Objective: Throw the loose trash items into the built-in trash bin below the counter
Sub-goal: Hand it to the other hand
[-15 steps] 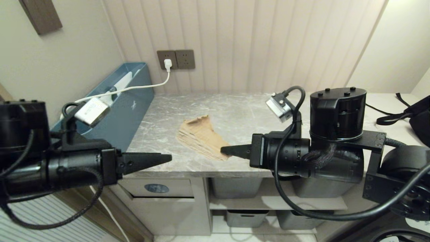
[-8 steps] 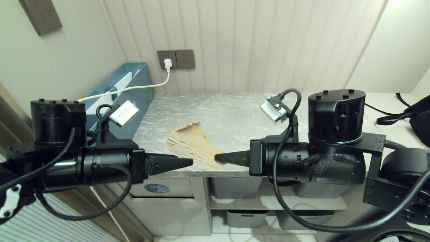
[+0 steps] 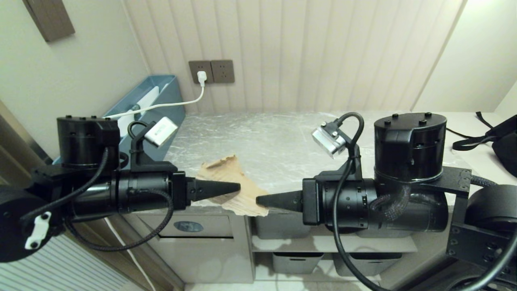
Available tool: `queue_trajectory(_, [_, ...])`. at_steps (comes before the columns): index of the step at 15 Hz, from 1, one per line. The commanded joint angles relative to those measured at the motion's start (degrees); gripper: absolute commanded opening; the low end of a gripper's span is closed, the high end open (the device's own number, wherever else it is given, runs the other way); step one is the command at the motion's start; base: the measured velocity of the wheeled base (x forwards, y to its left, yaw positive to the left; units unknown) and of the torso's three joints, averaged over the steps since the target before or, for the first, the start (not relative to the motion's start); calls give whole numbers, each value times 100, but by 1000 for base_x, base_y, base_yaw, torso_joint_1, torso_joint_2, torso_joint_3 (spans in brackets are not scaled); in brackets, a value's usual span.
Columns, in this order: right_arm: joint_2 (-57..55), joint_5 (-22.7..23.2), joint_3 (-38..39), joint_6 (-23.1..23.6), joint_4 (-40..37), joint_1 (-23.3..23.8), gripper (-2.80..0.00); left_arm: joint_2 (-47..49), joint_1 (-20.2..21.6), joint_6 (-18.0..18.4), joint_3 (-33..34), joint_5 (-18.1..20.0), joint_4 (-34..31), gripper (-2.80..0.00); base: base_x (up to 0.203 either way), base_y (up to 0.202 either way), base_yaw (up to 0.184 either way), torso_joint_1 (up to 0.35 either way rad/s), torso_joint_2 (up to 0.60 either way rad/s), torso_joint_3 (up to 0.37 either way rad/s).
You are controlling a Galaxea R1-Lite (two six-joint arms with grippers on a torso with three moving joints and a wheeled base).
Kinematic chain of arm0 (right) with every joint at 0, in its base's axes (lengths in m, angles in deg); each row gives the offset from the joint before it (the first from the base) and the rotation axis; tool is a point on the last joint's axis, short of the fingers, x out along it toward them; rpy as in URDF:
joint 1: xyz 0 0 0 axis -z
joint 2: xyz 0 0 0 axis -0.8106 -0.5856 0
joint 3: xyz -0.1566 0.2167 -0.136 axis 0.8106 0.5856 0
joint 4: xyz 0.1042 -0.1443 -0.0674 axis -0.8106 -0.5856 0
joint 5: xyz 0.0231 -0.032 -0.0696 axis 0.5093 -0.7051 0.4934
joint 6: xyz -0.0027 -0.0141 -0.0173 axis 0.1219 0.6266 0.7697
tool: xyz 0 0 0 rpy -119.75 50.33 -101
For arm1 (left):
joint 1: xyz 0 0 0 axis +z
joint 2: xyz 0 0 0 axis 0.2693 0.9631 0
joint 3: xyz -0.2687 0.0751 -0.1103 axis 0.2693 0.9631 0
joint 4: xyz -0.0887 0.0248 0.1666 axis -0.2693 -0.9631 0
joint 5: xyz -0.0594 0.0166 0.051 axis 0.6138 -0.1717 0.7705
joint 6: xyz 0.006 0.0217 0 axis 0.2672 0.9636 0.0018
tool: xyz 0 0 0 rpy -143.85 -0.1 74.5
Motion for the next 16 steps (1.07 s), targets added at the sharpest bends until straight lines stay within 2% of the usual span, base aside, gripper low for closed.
queue_trajectory(1, [27,16,51,62,19,-5,-280,41,-14,-12,-19,13,108,-132,0,0,0,0,0,0])
queue_trajectory(2, [27,16,51,76,10,-5,-280,41,-39,-12,-26,13,118,-280,0,0,0,0,0,0])
queue_trajectory(9, [27,16,218,84,27,-14,-280,-82,-356,6,-62,31,118,-280,0,0,0,0,0,0])
queue_trajectory(12, [27,11,240,36,27,-14,-280,-243,-570,6,86,40,110,-280,0,0,0,0,0,0])
queue_trajectory(15, [27,-19,288,67,10,-14,-280,-398,-577,6,306,14,101,-280,0,0,0,0,0,0])
queue_trajectory(16, [27,-28,324,102,27,-14,0,-425,-567,15,342,5,101,-280,0,0,0,0,0,0])
